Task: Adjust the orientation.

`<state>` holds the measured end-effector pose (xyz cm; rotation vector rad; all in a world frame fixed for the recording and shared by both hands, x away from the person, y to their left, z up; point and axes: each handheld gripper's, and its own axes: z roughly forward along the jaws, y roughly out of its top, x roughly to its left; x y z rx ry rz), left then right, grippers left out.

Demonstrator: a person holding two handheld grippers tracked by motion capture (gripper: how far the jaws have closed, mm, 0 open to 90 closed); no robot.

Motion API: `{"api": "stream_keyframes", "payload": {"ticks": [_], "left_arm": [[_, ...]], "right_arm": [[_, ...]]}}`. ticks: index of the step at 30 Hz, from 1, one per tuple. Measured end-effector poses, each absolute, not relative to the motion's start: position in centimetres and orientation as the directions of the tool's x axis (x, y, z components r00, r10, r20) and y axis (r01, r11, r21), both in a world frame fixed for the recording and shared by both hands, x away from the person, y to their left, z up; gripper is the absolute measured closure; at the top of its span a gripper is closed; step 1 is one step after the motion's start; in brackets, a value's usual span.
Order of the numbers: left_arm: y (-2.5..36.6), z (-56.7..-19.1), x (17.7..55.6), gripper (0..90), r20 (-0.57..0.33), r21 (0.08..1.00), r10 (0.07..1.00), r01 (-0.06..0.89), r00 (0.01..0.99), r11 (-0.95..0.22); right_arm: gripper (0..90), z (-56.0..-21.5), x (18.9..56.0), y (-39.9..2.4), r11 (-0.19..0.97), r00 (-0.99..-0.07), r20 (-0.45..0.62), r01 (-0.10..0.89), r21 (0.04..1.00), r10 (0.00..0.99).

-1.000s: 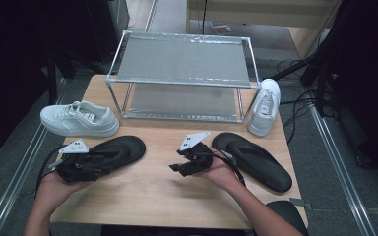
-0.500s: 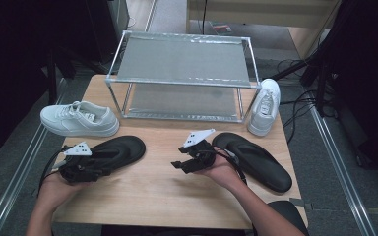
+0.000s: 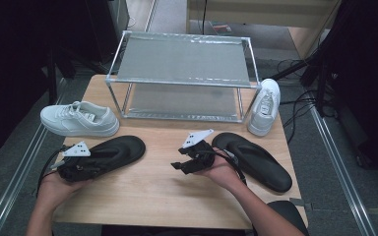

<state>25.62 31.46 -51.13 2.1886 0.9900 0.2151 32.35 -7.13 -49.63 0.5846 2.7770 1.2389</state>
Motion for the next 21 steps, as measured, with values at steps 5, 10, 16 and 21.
{"api": "stream_keyframes", "payload": {"ticks": [5, 10, 16, 21], "left_arm": [[31.4, -50.9, 25.8, 81.7, -0.144, 0.668, 0.705, 0.594, 0.695, -0.449], [31.0, -50.5, 26.0, 82.4, -0.126, 0.656, 0.710, 0.595, 0.693, -0.464], [30.7, -49.3, 25.8, 82.6, -0.086, 0.656, 0.714, 0.579, 0.695, -0.484], [29.7, -48.2, 26.0, 82.6, -0.088, 0.663, 0.699, 0.566, 0.709, -0.490]], "right_arm": [[41.2, -49.5, 32.3, -7.5, 0.600, -0.927, 0.116, 0.323, 0.732, 0.357], [41.1, -49.7, 32.7, -7.9, 0.589, -0.917, 0.139, 0.350, 0.729, 0.373], [40.4, -49.9, 33.1, -8.6, 0.562, -0.900, 0.166, 0.387, 0.731, 0.403], [40.5, -50.1, 33.4, -8.8, 0.550, -0.893, 0.191, 0.408, 0.729, 0.408]]}}
